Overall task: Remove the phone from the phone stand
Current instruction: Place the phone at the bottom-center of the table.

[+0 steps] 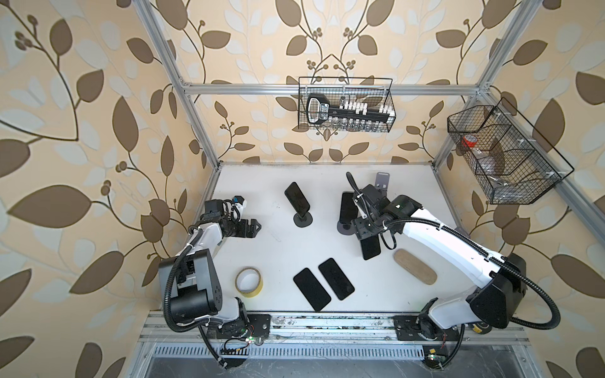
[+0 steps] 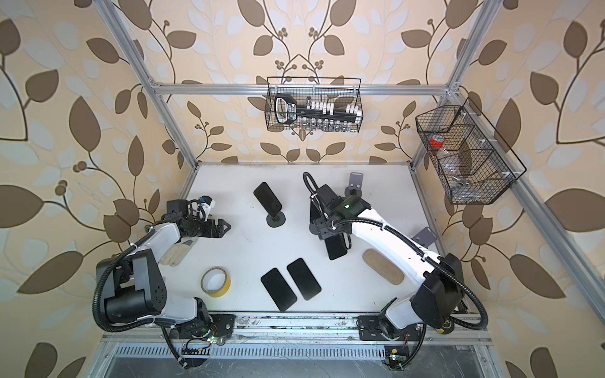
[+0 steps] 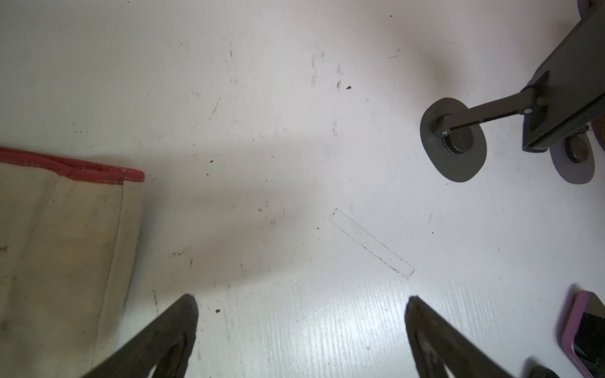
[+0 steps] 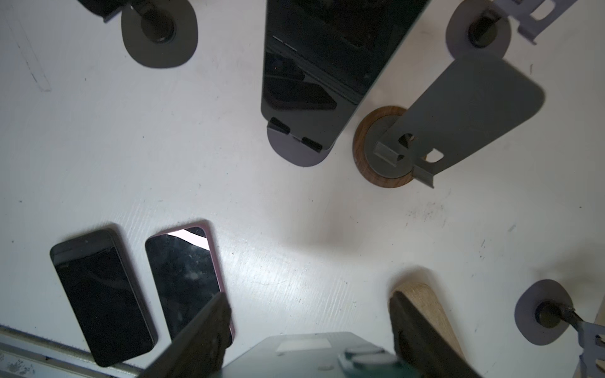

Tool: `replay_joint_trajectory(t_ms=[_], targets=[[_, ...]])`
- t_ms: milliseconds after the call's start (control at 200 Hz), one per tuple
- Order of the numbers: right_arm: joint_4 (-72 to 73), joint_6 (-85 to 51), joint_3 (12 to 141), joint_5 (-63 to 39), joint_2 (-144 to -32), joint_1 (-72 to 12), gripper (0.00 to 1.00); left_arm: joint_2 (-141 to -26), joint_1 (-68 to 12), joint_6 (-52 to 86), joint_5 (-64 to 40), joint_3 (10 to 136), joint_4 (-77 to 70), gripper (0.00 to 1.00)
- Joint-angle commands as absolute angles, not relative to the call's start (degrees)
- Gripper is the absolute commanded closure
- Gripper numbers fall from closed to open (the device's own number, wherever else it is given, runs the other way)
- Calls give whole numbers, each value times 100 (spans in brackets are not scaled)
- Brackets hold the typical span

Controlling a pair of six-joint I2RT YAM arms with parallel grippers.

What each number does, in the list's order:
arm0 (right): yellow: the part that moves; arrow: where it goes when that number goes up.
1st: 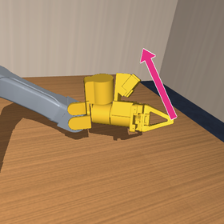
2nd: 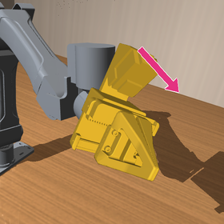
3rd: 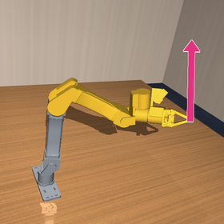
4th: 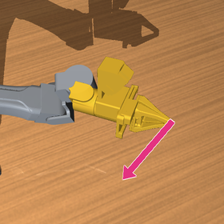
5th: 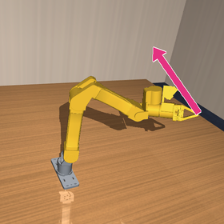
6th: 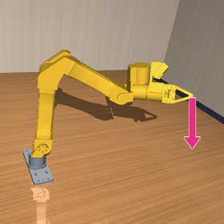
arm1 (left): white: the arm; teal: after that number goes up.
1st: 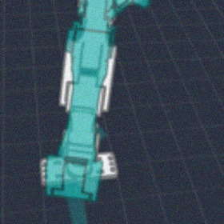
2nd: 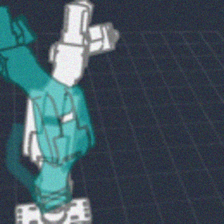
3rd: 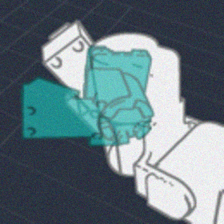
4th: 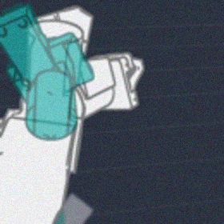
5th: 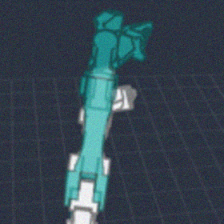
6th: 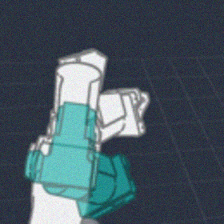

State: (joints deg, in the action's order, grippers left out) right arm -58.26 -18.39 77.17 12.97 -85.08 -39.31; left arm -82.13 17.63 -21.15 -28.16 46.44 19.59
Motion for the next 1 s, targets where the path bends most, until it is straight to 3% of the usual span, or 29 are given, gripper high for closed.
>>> replay_joint_trajectory(t_ms=[0, 300, 1000], targets=[[-5858, -1847, 7507, 1119, -8716, -4114, 41, -8218, 1767, -2273, -3022, 4869, 2107, 1], [-5528, -1967, 7148, 969, -9354, -4732, 42, -8218, 1767, -2285, -3010, 4878, 2122, 1], [-4731, -2061, 6632, 826, -10152, -4696, 42, -8374, 1768, -2285, -2997, 4913, 2181, 1]])
